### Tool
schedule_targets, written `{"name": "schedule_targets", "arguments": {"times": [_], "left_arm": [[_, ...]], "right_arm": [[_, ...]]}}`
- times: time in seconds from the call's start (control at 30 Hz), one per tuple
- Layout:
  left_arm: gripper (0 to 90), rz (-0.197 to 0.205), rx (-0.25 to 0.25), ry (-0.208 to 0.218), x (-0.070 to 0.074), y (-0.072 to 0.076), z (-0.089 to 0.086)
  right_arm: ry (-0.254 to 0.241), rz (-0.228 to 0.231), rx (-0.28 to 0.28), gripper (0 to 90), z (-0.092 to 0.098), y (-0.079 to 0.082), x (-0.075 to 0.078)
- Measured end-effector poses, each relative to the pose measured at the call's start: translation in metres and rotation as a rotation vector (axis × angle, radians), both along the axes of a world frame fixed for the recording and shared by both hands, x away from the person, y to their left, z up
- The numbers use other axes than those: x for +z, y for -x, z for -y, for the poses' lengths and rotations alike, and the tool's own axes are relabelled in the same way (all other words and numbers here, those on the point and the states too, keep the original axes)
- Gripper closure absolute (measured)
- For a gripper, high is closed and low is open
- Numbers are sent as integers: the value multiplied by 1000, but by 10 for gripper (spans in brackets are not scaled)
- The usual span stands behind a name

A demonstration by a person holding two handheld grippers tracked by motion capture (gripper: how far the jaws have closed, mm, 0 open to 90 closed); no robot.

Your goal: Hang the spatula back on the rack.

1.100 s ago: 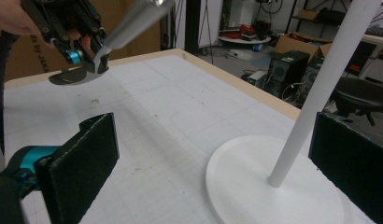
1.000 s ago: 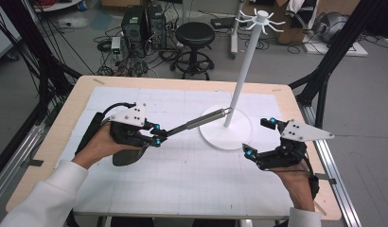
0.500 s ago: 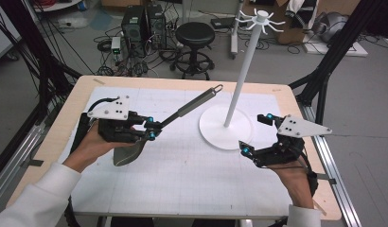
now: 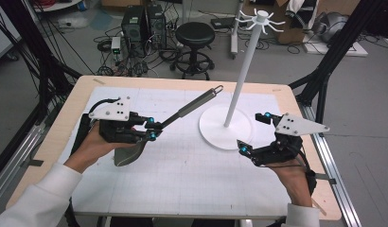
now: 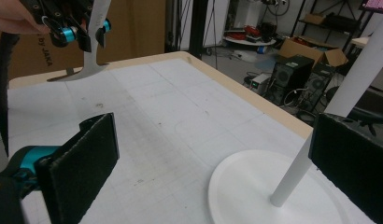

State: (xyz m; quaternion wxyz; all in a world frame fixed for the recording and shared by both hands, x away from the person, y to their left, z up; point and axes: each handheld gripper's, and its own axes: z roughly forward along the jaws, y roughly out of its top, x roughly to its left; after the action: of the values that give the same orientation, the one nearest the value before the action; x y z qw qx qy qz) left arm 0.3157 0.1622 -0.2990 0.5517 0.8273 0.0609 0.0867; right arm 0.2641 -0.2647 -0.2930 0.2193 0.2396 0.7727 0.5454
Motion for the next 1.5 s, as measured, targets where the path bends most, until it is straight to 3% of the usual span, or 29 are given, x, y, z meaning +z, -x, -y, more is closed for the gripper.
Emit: {"name": "schedule_targets", "arguments": {"times": [0.27,0.33,0.4,0.87,0.97,1.17,1.3,1.37,1.5], "left_arm": [[747,-2,26,30,-4,0,-1],[747,22,38,26,-5,1,0],[748,18,49,34,-7,2,1],[747,-5,32,62,-20,3,9],[748,-2,23,61,-21,2,8],[748,3,15,60,-23,4,10],[747,-2,12,56,-23,5,11],[747,1,12,56,-23,5,12],[747,-8,16,65,-25,6,14]], "right_arm": [[8,-1,16,10,-9,-2,5],[2,-5,27,10,-13,-3,6],[-2,-8,39,10,-17,-4,9],[24,-8,122,11,-48,-13,33],[20,-8,154,56,-52,-15,37],[23,-28,198,57,-61,-18,40],[15,-47,209,81,-67,-21,41],[3,-55,223,164,-69,-21,41],[-14,-67,221,165,-74,-23,42]]}}
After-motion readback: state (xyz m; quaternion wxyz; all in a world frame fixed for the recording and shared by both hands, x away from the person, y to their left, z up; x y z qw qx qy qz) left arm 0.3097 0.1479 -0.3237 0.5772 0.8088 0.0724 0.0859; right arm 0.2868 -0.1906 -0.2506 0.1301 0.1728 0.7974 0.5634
